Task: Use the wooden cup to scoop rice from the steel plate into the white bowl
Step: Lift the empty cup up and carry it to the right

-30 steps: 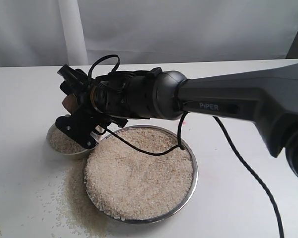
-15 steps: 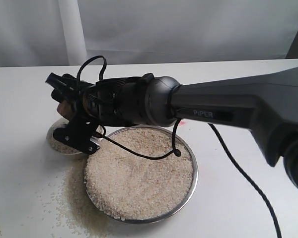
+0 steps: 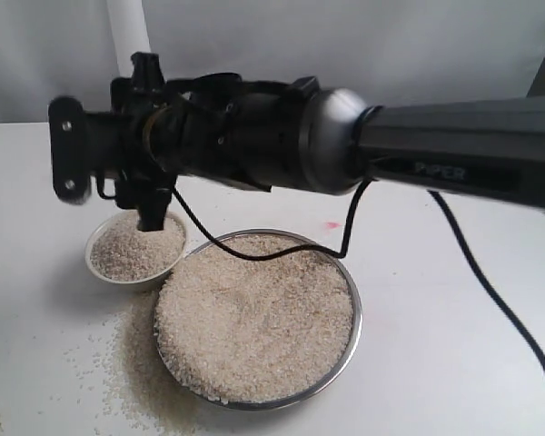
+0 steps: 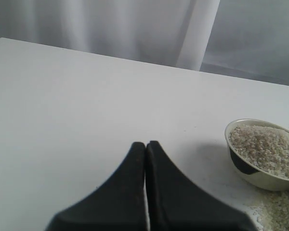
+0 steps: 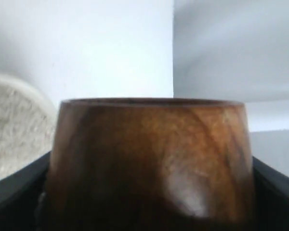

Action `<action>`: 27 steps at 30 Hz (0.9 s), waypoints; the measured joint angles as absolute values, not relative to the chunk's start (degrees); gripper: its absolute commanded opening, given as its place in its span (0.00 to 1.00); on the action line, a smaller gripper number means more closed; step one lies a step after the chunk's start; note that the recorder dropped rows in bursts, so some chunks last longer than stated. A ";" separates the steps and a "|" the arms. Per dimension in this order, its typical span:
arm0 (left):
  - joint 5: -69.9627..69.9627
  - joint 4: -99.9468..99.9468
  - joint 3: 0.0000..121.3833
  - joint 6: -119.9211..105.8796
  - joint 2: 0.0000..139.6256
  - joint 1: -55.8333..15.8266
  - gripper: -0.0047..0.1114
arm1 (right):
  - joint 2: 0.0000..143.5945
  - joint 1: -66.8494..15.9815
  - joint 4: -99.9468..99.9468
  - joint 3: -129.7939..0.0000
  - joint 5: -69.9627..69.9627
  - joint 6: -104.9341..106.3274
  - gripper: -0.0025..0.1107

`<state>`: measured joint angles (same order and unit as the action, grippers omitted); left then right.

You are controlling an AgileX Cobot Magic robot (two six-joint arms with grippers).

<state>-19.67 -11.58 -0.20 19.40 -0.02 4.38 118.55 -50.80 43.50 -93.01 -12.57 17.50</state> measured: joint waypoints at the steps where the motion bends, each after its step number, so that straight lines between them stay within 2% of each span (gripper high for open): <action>1: -19.67 -11.58 -0.20 19.40 -0.02 4.38 0.04 | 117.73 -50.80 42.20 -93.01 -12.23 13.94 0.02; 6: -19.67 -11.58 -0.20 19.40 -0.02 4.38 0.04 | 112.66 -50.69 32.49 -91.05 -8.36 4.10 0.02; 11: -19.67 -11.58 -0.20 19.40 -0.02 4.38 0.04 | 106.26 -49.09 24.88 -81.79 2.88 2.83 0.02; 21: -19.67 -11.58 -0.20 19.40 -0.02 4.38 0.04 | 89.90 -40.59 15.54 -60.76 16.53 3.54 0.02; 27: -19.67 -11.58 -0.20 19.40 -0.02 4.38 0.04 | 81.15 -36.45 13.74 -54.12 18.74 3.83 0.02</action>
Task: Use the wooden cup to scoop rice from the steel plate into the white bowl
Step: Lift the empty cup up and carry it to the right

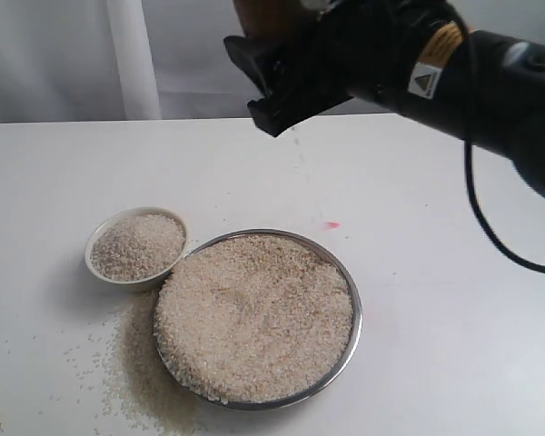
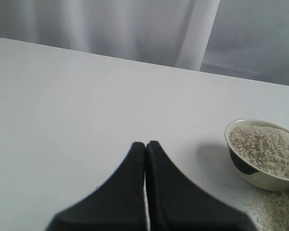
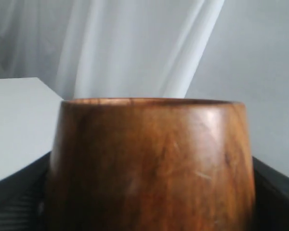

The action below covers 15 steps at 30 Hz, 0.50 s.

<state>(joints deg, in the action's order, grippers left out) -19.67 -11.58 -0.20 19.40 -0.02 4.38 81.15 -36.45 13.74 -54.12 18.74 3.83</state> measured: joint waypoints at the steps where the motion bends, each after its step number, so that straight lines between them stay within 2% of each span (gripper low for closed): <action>1: -19.67 -11.58 -0.20 19.40 -0.02 4.38 0.04 | 79.78 -36.34 13.63 -53.60 18.46 3.83 0.02; 15: -19.67 -11.58 -0.20 19.30 -0.02 4.38 0.04 | 66.54 -35.35 13.48 -52.03 11.25 4.69 0.02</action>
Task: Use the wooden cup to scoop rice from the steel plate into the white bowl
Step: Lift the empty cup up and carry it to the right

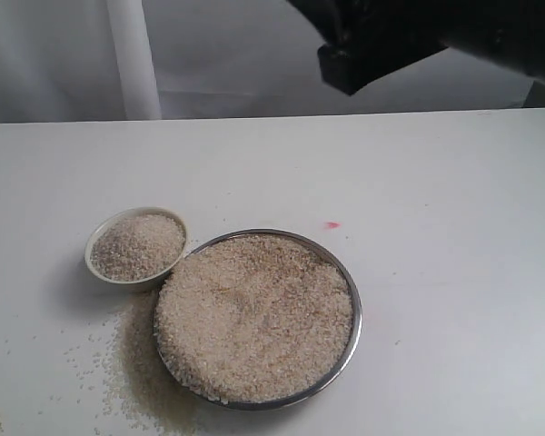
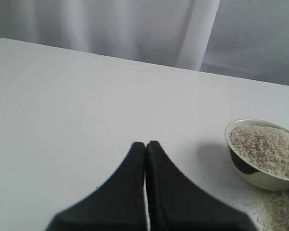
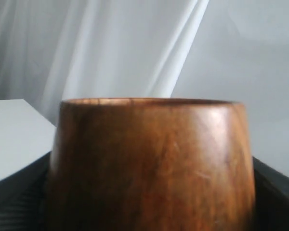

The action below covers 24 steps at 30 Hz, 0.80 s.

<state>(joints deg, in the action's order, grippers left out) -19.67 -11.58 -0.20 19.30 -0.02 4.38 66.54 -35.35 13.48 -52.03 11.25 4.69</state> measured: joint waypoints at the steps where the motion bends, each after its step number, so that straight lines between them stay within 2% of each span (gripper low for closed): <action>1: -19.67 -11.58 -0.20 19.30 -0.02 4.38 0.04 | 65.72 -34.79 13.03 -52.03 11.13 4.69 0.02; 8: -19.67 -11.58 -0.20 19.30 -0.02 4.38 0.04 | 60.20 -31.66 8.81 -46.94 13.97 5.17 0.02; 24: -19.67 -11.58 -0.20 19.30 -0.02 4.38 0.04 | 58.68 -20.69 -1.77 -23.02 37.31 5.69 0.02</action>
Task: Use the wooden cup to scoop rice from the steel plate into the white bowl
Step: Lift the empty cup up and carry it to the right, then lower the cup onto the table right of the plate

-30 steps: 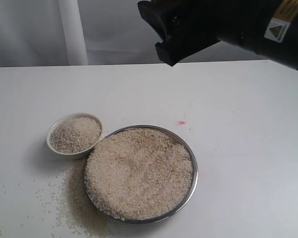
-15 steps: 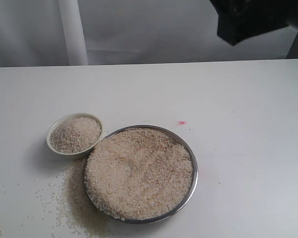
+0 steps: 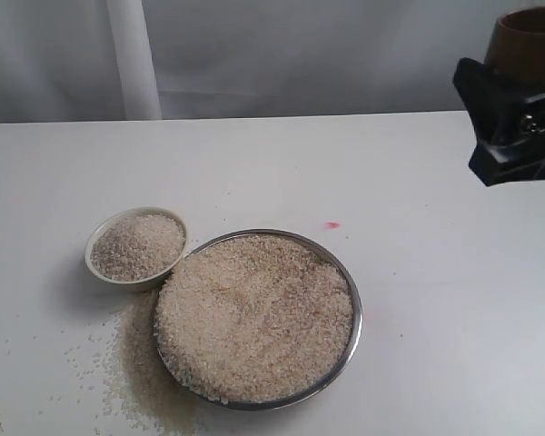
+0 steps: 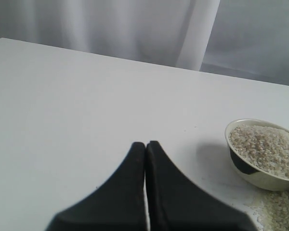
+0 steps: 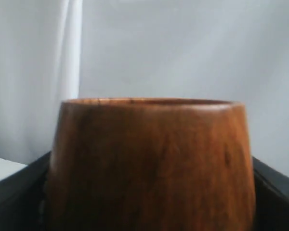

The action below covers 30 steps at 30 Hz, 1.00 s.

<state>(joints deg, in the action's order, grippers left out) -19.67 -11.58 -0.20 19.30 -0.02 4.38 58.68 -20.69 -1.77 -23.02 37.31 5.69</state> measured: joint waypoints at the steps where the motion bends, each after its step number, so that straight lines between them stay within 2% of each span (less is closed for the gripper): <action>1: -19.67 -11.58 -0.20 19.30 -0.02 4.38 0.04 | 58.92 -20.05 -2.44 -22.40 37.74 5.69 0.02; 9: -19.67 -11.58 -0.20 19.30 -0.02 4.38 0.04 | 68.99 -19.16 -3.18 -21.70 42.14 5.79 0.02; 19: -19.67 -11.58 -0.20 19.30 -0.02 4.38 0.04 | 89.89 -19.16 -5.11 -19.88 57.40 5.79 0.02; 30: -19.67 -11.58 -0.20 19.30 -0.02 4.38 0.04 | 106.58 -19.16 -8.30 -19.90 66.26 5.90 0.02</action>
<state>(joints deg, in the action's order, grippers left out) -19.67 -11.58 -0.20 19.30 -0.02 4.38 106.58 -19.16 -8.30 -19.90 66.26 5.90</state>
